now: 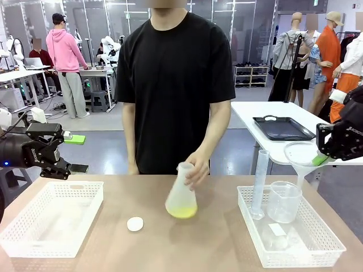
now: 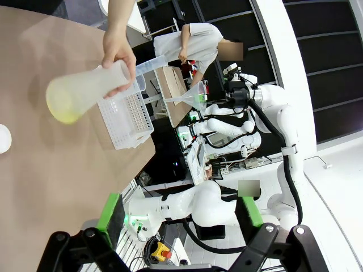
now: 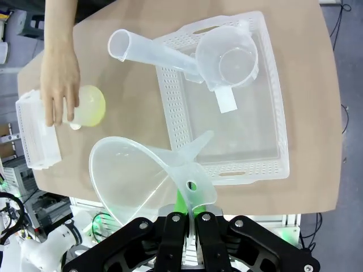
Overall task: Prepare the solutions needed for the experiment.
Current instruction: Once the solution is in the Big flask , pick up the Plastic Funnel and place it back into the right Organizing basket.
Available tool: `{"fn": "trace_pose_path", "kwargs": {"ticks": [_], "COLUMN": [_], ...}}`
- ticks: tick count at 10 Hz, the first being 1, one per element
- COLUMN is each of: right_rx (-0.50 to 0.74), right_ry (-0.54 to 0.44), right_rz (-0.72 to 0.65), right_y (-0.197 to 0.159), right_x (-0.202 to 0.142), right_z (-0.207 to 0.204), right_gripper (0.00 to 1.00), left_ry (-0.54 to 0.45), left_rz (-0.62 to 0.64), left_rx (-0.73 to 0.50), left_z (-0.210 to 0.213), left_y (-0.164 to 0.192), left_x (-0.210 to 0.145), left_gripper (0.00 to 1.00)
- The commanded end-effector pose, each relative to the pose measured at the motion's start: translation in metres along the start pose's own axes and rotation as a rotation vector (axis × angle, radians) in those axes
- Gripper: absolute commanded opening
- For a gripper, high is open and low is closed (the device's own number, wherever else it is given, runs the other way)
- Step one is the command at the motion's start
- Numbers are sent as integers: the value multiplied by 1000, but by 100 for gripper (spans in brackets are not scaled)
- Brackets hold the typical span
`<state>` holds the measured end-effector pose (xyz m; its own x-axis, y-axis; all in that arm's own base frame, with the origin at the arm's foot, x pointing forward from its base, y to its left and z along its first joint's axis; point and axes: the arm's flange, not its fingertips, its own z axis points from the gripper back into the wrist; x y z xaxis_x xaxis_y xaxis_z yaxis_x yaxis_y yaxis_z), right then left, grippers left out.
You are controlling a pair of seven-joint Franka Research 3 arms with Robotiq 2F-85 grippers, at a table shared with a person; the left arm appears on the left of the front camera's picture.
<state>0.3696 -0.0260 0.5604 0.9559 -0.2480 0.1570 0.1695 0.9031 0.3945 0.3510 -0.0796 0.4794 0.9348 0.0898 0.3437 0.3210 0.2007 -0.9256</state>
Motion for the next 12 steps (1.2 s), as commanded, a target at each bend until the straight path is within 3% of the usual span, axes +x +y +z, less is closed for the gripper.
{"fn": "trace_pose_path", "kwargs": {"ticks": [1,4,10,12], "right_rx": [-1,-2,-19,-88], "right_ry": [2,3,314,418], "right_rz": [12,8,-219,-292], "right_y": [7,4,0,-2], "right_x": [2,-1,22,26], "right_z": [0,-1,-104,-132], "right_gripper": [0,2,2,2], "left_ry": [-13,-13,-13,-13], "left_rz": [12,12,12,12], "left_rx": [-27,-27,-27,-27], "left_z": [-3,-3,-3,-3], "left_y": [-3,-3,-3,-3], "left_x": [1,1,1,1], "left_gripper": [100,100,100,100]}}
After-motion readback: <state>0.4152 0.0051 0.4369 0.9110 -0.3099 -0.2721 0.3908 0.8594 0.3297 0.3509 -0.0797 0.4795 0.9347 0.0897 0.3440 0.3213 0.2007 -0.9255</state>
